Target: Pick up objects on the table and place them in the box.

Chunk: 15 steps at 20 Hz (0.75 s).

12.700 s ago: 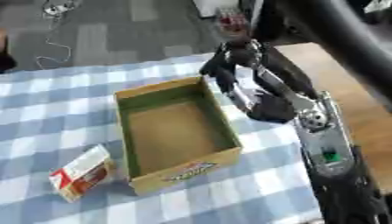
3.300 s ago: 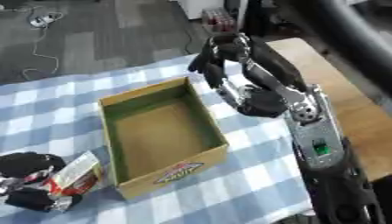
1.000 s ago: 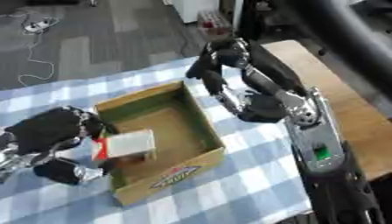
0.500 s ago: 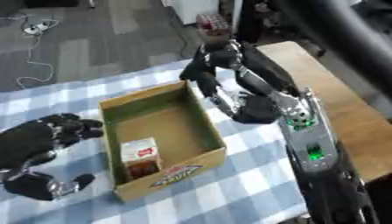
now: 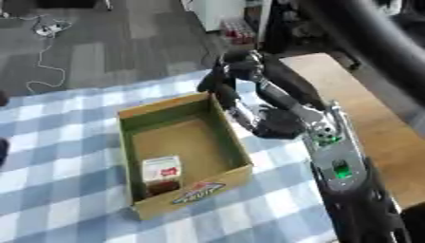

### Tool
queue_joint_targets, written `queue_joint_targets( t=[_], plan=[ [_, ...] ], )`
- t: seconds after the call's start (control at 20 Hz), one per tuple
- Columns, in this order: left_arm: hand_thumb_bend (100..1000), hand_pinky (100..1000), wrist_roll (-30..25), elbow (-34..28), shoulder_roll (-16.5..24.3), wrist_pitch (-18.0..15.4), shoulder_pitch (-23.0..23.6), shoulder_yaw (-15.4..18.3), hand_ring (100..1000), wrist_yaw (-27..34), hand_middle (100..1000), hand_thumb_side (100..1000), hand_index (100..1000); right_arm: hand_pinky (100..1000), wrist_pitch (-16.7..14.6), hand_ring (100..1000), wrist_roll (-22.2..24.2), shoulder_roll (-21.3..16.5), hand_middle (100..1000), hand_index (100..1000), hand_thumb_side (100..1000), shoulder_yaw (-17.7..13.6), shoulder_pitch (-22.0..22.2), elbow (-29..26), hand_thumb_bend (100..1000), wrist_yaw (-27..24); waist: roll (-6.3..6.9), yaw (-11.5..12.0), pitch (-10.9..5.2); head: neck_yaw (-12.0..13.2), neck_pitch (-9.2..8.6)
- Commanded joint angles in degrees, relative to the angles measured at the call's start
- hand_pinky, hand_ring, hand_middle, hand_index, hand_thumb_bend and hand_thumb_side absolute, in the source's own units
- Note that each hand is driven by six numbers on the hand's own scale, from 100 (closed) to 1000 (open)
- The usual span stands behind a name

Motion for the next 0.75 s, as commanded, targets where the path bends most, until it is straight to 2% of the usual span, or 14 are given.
queue_joint_targets(
  t=[0.05, 0.15, 0.25, 0.35, 0.5, 0.75],
  plan=[
    [155, 343, 5.8, -1.1, 0.9, -3.6, -1.0, 2.3, 476, 6.1, 579, 902, 672, 386, -0.1, 439, -1.2, -1.5, 513, 670, 1000, -0.9, 0.3, -0.8, 100, 0.3, -0.2, 0.5, -0.2, -2.2, -1.69],
    [154, 342, 7.1, -1.1, 0.8, -4.4, -1.1, 3.1, 472, 7.3, 577, 901, 664, 386, -0.1, 439, -1.7, -1.8, 514, 675, 1000, -1.2, 1.0, -0.8, 100, 0.6, -0.41, 1.1, 0.11, -3.4, -3.39],
    [154, 344, 6.8, -1.1, 0.4, -4.5, -1.3, 3.0, 480, 8.3, 582, 907, 669, 385, -0.2, 438, -2.1, -2.0, 515, 679, 1000, -1.2, 1.5, -0.8, 100, 0.9, -0.53, 1.5, 0.35, -3.5, -5.34],
    [154, 345, 6.2, -1.1, 0.2, -5.0, -1.8, 2.6, 482, 9.5, 583, 906, 670, 385, -0.4, 438, -2.2, -2.2, 516, 682, 1000, -1.0, 1.9, -0.8, 100, 1.0, -0.61, 1.8, 0.5, -3.3, -6.49],
    [155, 350, 5.4, -1.1, 0.0, -5.7, -2.0, 2.3, 484, 11.3, 584, 912, 671, 381, -0.6, 434, -2.5, -2.2, 510, 674, 1000, -0.9, 2.1, -0.8, 100, 0.9, -0.62, 1.9, 0.67, -2.8, -7.07],
    [154, 364, 4.2, -1.1, -0.4, -6.0, -1.6, 2.6, 494, 13.3, 593, 915, 675, 380, -1.0, 432, -4.4, -1.9, 506, 670, 1000, -0.7, 1.9, -0.8, 100, 0.2, -0.44, 1.7, 0.79, -3.3, -6.71]
  ],
)
